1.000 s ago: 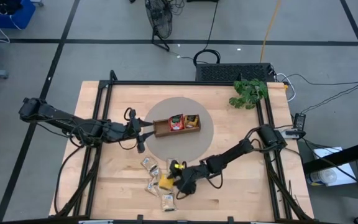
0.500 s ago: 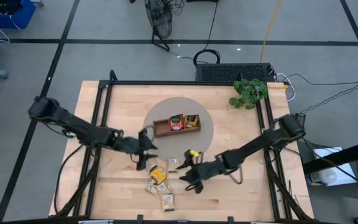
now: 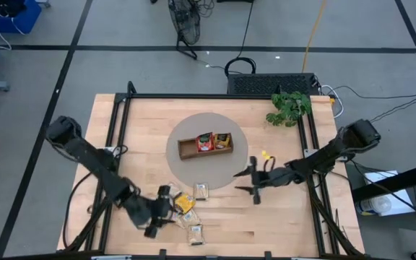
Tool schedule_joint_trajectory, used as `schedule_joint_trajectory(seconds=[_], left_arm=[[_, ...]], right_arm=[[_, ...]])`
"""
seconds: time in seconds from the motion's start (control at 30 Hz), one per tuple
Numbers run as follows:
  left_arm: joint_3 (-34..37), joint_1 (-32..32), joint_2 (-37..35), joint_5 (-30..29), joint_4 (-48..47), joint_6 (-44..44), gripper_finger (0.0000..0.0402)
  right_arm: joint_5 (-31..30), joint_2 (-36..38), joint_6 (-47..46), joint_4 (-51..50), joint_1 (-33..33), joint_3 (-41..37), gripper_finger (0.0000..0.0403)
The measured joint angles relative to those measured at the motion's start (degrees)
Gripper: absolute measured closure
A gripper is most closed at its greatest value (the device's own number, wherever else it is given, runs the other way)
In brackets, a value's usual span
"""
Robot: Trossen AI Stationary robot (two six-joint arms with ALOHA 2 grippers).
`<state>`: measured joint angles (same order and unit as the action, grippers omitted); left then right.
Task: Pick & Place Tea
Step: Put the yellow tea bag into the wooden organizer
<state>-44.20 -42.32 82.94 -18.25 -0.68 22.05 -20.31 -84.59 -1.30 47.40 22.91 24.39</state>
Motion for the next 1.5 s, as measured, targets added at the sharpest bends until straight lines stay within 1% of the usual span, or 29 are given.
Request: schedule_joint_trajectory(seconds=[0.1,0.17,0.3,0.37,0.43,0.5,0.6,0.67,0.73,0.87,1.2,1.27,1.5], left_arm=[[-7.54,-3.17,4.96,-6.51,-8.96,2.68,0.0236],[-14.19,-4.37,9.29,-10.61,-16.05,3.13,0.0236],[-26.98,-5.12,18.99,-14.79,-31.53,1.50,0.0236],[-31.53,-4.84,23.85,-14.36,-39.53,0.98,0.0236],[-34.72,-4.42,28.16,-11.68,-46.86,1.12,0.0236],[-36.84,-4.10,31.64,-8.55,-53.66,1.72,0.0236],[-38.34,-3.82,35.20,-7.36,-61.42,4.73,0.0236],[-38.41,-3.84,36.10,-8.74,-63.05,6.43,0.0236],[-38.52,-3.85,36.50,-11.39,-63.36,7.08,0.0236],[-38.52,-3.98,36.54,-16.33,-63.44,5.68,0.0236],[-38.51,-2.97,36.54,-17.49,-63.91,4.93,0.0236],[-37.97,-2.61,36.54,-18.35,-63.20,5.02,0.0236],[-35.09,-1.58,36.54,-18.28,-62.00,5.11,0.0236]], right_arm=[[-3.28,-0.09,-0.93,5.95,-0.41,-4.45,0.0211],[-5.61,0.01,-1.07,9.17,-0.67,-6.48,0.0211],[-8.12,-0.03,-0.25,14.63,-1.03,-8.91,0.0211],[-8.45,0.03,0.76,16.22,-1.12,-9.22,0.0211],[-8.44,-0.03,2.12,16.94,-1.19,-9.24,0.0211],[-8.44,0.00,3.23,18.20,-1.19,-9.24,0.0211],[-8.44,0.00,4.13,18.95,-1.21,-9.24,0.0211],[-8.44,0.01,4.13,19.68,-1.21,-9.24,0.0211],[-8.44,0.02,3.98,19.57,-1.21,-9.24,0.0211],[-8.42,0.02,3.68,19.66,-1.21,-9.24,0.0211],[-8.39,0.02,3.52,19.68,-1.21,-9.24,0.0211],[-8.38,0.02,3.50,19.67,-1.21,-9.24,0.0211],[-8.23,0.02,3.50,19.67,-1.21,-9.21,0.0211]])
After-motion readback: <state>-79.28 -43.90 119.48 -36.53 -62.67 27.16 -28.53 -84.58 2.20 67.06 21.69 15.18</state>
